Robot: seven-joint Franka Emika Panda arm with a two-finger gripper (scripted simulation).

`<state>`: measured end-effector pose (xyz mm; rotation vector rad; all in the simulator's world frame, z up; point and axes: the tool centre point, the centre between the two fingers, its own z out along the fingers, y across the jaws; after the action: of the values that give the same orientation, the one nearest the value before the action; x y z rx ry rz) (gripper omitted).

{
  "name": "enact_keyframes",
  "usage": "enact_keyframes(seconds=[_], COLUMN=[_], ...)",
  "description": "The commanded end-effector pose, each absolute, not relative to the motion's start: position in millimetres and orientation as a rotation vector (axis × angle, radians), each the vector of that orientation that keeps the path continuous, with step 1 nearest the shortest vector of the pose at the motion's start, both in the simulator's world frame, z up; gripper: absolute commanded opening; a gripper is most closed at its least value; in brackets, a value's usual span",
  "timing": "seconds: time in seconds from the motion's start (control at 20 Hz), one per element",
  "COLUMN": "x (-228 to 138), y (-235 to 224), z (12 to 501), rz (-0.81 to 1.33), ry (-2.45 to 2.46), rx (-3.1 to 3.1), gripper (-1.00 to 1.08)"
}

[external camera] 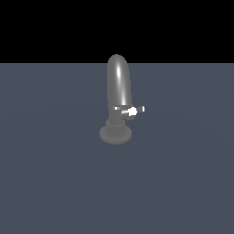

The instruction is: Turn on the faucet by rotating a designated handle.

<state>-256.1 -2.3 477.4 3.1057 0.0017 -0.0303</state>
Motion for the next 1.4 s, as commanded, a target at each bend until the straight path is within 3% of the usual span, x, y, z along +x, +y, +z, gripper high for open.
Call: enact_keyframes(seconds=[0.0, 0.65, 1.35], x=[-256.1, -236.7, -174.8], y=[-2.3, 2.8, 11.3], z=[477.4, 477.2, 469.0], rz=[-0.030, -0.134, -0.471], ry=[0.002, -0.086, -0.374], rx=[3.106, 3.127, 3.154], gripper=[-1.00, -1.00, -1.00])
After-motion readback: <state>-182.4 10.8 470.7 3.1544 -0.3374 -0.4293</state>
